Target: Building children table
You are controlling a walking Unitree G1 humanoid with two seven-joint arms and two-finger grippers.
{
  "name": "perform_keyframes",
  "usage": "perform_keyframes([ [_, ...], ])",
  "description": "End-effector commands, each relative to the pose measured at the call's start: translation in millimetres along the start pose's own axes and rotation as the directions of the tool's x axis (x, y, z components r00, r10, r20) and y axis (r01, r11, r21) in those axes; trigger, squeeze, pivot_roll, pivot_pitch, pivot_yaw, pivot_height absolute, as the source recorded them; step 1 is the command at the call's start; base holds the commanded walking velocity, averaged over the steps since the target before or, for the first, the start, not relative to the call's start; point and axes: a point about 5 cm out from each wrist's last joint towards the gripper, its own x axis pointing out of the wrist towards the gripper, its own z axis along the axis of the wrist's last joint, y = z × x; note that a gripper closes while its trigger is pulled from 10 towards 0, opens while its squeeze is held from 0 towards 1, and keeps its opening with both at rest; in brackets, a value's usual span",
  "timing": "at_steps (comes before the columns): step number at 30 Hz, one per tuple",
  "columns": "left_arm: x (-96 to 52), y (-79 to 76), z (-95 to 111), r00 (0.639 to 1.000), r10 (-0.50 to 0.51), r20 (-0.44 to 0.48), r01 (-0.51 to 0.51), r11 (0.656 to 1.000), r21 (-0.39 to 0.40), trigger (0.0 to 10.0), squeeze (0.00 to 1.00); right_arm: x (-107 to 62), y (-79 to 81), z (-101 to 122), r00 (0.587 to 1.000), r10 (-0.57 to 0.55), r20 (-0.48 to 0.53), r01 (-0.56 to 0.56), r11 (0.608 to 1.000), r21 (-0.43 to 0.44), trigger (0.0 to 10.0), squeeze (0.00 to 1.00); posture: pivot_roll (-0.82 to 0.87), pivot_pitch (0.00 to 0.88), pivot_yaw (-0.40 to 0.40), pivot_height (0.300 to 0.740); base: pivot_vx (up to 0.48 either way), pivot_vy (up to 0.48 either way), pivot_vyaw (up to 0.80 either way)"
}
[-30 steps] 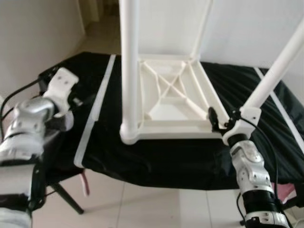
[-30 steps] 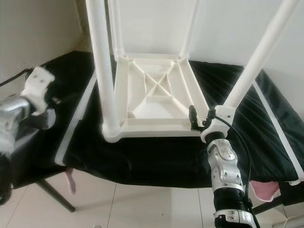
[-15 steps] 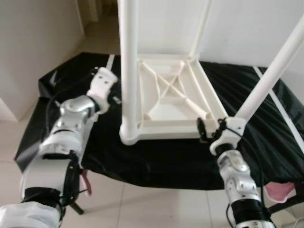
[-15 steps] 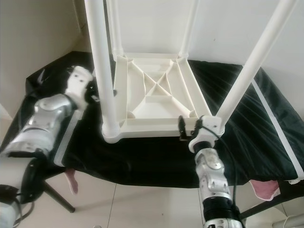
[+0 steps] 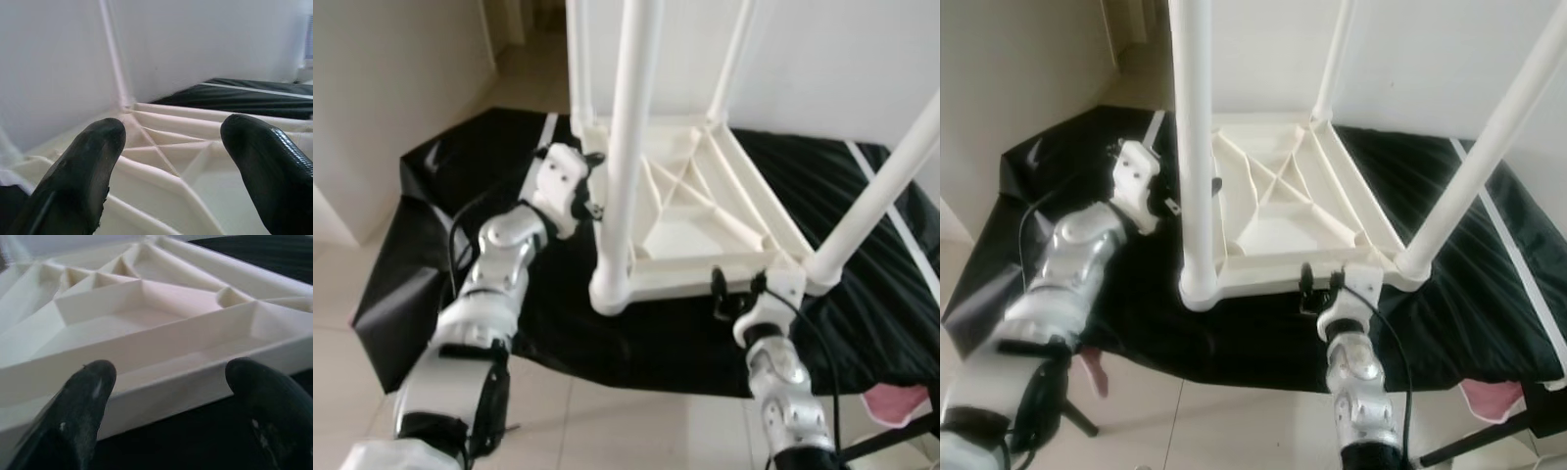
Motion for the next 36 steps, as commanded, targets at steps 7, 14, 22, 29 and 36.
perform_keyframes([
  [7, -1.4, -48.8, 3, 0.907, -0.419, 0.048, 0.421, 0.905, -0.052, 10.0, 0.00, -9.8, -26.9, -11, 0.979, -0.194, -0.054, 0.194, 0.981, -0.015, 10.0, 0.00, -0.03, 0.025, -0.015, 0.740, 0.000, 0.000, 0.00],
  [14, -3.9, -74.6, 6, 0.867, -0.493, 0.079, 0.498, 0.861, -0.101, 10.0, 0.00, -0.2, -36.3, -13, 0.966, -0.242, -0.095, 0.246, 0.969, 0.029, 10.0, 0.00, -0.03, 0.022, -0.015, 0.740, 0.000, 0.000, 0.00],
  [22, -8.5, -109.1, 13, 0.802, -0.584, 0.125, 0.598, 0.783, -0.171, 10.0, 0.00, 35.0, -28.9, -5, 0.987, -0.099, -0.123, 0.103, 0.994, 0.021, 10.0, 0.00, -0.01, 0.008, -0.028, 0.740, 0.000, 0.000, 0.00],
  [29, -8.4, -128.8, 24, 0.766, -0.623, 0.160, 0.643, 0.739, -0.201, 10.0, 0.00, 56.9, -6.5, 6, 0.991, 0.048, -0.125, -0.044, 0.998, 0.036, 10.0, 0.00, -0.01, 0.000, -0.034, 0.740, 0.000, 0.000, 0.00],
  [36, -10.1, -146.5, 30, 0.711, -0.684, 0.162, 0.702, 0.682, -0.206, 10.0, 0.00, 73.3, 20.1, 17, 0.979, 0.168, -0.119, -0.171, 0.985, -0.016, 10.0, 0.00, 0.00, 0.000, -0.044, 0.740, 0.000, 0.000, 0.00],
])
